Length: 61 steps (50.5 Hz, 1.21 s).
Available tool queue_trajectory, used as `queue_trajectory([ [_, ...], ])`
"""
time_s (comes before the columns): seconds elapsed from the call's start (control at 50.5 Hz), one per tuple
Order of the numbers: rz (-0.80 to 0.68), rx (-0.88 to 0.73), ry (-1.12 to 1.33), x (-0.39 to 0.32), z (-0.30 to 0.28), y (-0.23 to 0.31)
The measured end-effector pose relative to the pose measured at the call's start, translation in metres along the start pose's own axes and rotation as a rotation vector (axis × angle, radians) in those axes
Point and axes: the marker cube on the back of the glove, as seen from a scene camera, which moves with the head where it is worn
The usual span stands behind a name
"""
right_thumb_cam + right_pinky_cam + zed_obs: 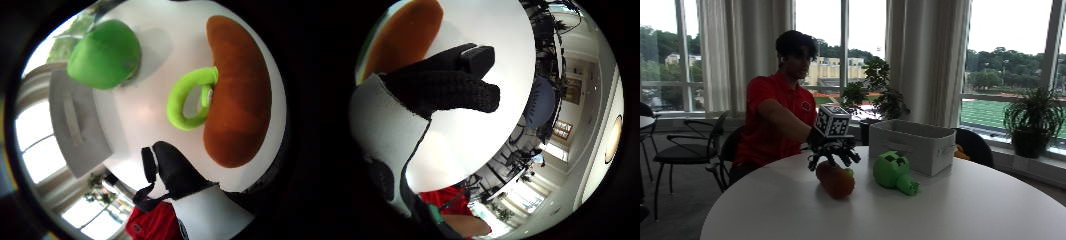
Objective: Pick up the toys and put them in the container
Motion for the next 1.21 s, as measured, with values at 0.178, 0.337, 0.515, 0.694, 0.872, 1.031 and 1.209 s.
queue_trajectory([
  [0.178,0.017,-0.003,0.02,-0.005,0.019,-0.013],
  [0.337,0.036,-0.055,-0.051,-0.006,0.036,-0.029],
  [0.515,0.09,-0.119,-0.055,-0.011,0.046,-0.037],
  [0.694,0.112,-0.142,-0.003,-0.012,0.043,-0.04],
  [0.872,0.152,-0.079,0.027,-0.013,0.043,-0.04],
  [1.031,0.138,0.031,0.046,-0.014,0.043,-0.032],
  [1.209,0.119,0.094,-0.09,-0.003,0.029,-0.02],
])
